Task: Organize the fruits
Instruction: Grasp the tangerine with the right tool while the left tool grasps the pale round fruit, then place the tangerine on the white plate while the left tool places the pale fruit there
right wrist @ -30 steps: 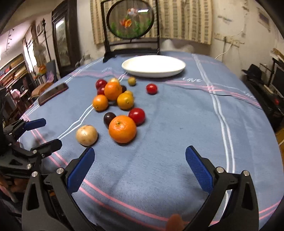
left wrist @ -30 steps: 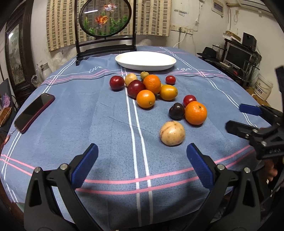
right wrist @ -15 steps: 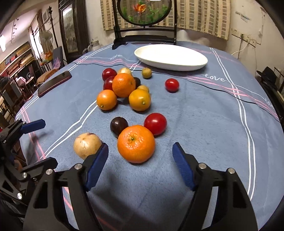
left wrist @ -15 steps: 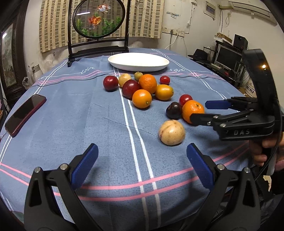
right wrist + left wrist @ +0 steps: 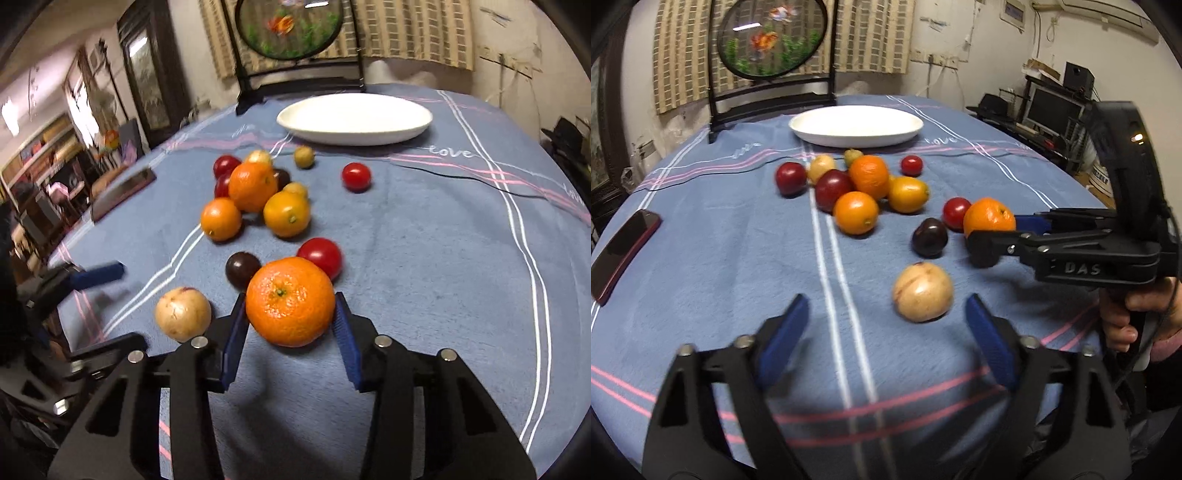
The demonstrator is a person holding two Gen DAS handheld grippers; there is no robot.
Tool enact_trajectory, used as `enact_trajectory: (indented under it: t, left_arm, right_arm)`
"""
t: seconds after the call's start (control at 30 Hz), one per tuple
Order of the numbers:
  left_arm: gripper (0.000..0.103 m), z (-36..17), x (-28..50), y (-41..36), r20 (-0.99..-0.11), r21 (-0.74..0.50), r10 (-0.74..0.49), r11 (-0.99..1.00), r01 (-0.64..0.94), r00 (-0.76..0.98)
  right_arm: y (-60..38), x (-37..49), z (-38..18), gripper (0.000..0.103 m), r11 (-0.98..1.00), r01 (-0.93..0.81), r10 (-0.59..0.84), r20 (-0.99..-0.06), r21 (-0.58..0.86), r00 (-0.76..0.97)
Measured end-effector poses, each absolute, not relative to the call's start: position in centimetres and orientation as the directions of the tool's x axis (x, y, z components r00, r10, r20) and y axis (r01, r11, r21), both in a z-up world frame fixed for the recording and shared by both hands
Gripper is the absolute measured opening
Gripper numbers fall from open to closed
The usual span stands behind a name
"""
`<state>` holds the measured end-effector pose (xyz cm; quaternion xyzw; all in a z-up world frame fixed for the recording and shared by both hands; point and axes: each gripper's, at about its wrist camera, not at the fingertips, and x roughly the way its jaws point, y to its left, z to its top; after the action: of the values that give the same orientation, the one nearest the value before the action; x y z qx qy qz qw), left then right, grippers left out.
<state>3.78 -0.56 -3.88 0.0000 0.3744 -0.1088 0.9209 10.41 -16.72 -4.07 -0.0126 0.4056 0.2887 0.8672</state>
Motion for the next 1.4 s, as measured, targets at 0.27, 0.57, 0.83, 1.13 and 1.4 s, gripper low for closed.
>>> enact_trajectory:
  t: [0.27,0.57,0.83,1.13,1.4]
  left_arm:
    - [0.074,-4.5,5.8,-2.2,-0.725,-0.1,-0.226,0.969,0.224,0.65]
    - [0.046,-5.3,6.5,-3.1,-0.756,-0.084,-0.21,0.97,0.226,0.62]
    - [0.04,-4.3,6.7,-2.0,-0.737,-0.146,-0.263,0.961,0.234,0.622]
    - [0.041,2.3,15.6,1.0,-0.668,-0.15,-0.257,0.966,0.212,0.698]
    - [0.041,2.4,30.0,2.9,-0.714,-0.161,-0.188,0.982,0.102,0.675]
  right_arm:
    - [-18.6,11.2,-4.6,0.046,0.804,-0.481,0.569,-0.687,0.35,0.453]
    - [-18.8,11.3,-4.6,0.046,0.793,-0.481,0.587,-0.677,0.373,0.444]
    - [-18.7,11.6,-3.9,0.046,0.792,-0.502,0.583,-0.674,0.347,0.454]
    - [-18.8,20.3,1.6,0.046,0.828,-0.467,0.556,-0.573,0.311,0.603]
    - [-15.4,32.3,0.5,0.046,0.871,-0.426,0.475,-0.635,0.243,0.609]
